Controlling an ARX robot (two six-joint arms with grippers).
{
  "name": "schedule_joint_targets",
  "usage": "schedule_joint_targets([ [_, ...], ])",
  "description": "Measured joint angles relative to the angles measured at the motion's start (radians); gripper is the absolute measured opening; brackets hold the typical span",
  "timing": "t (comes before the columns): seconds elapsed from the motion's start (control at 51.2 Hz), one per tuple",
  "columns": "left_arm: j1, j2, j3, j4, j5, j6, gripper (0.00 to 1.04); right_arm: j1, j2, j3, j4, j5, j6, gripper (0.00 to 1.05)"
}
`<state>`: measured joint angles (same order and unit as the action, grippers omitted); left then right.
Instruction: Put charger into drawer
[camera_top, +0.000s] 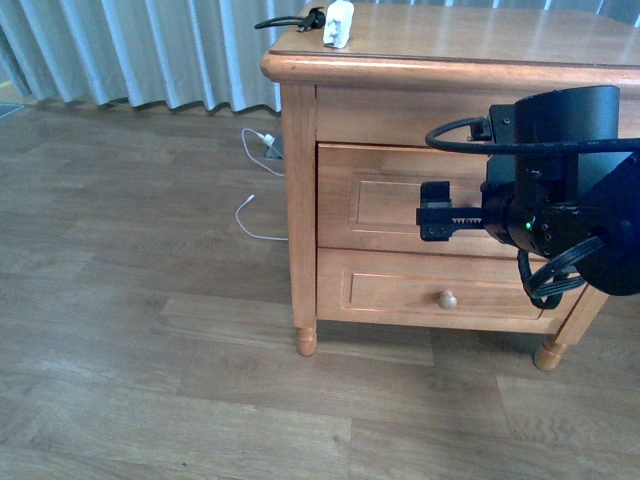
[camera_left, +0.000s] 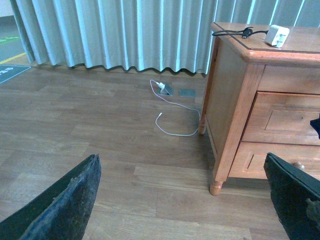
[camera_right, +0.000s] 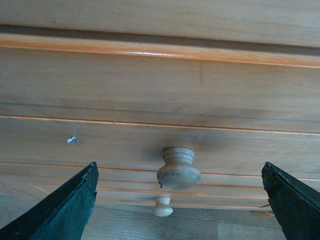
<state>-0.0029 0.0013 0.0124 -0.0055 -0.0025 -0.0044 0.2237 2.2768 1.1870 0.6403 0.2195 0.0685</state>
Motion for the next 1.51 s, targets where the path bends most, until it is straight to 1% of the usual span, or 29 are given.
schedule_joint_targets([
  [0.567,0.0,0.0,0.0,0.0,0.0,0.0,0.99,-0.004,0.073,0.055,0.025,0.018,0.031,0.97],
  [0.606,0.0,0.0,0.0,0.0,0.0,0.0,0.99,-0.004,0.074,0.055,0.031,0.019,0.033,0.93],
  [0.704,0.0,0.0,0.0,0.0,0.0,0.0,0.99,-0.004,0.074,0.055,0.032,0.02,0.034,0.77],
  [0.938,0.0,0.0,0.0,0.0,0.0,0.0,0.99,-0.004,0.074,0.055,0.032,0.019,0.034,0.45],
  [1.036,0.0,0.0,0.0,0.0,0.0,0.0,0.99,-0.004,0.075,0.058,0.024,0.019,0.034,0.3],
  [1.075,0.0,0.0,0.0,0.0,0.0,0.0,0.99,-0.004,0.075,0.058,0.02,0.017,0.034,0.26],
  [1.153,0.0,0.0,0.0,0.0,0.0,0.0,0.99,-0.004,0.075,0.058,0.014,0.015,0.038,0.24],
  [1.368,0.0,0.0,0.0,0.0,0.0,0.0,0.99,-0.003,0.066,0.055,-0.01,0.0,0.078,0.23],
  [1.505,0.0,0.0,0.0,0.0,0.0,0.0,0.99,-0.002,0.014,0.001,-0.053,-0.016,0.116,0.23],
])
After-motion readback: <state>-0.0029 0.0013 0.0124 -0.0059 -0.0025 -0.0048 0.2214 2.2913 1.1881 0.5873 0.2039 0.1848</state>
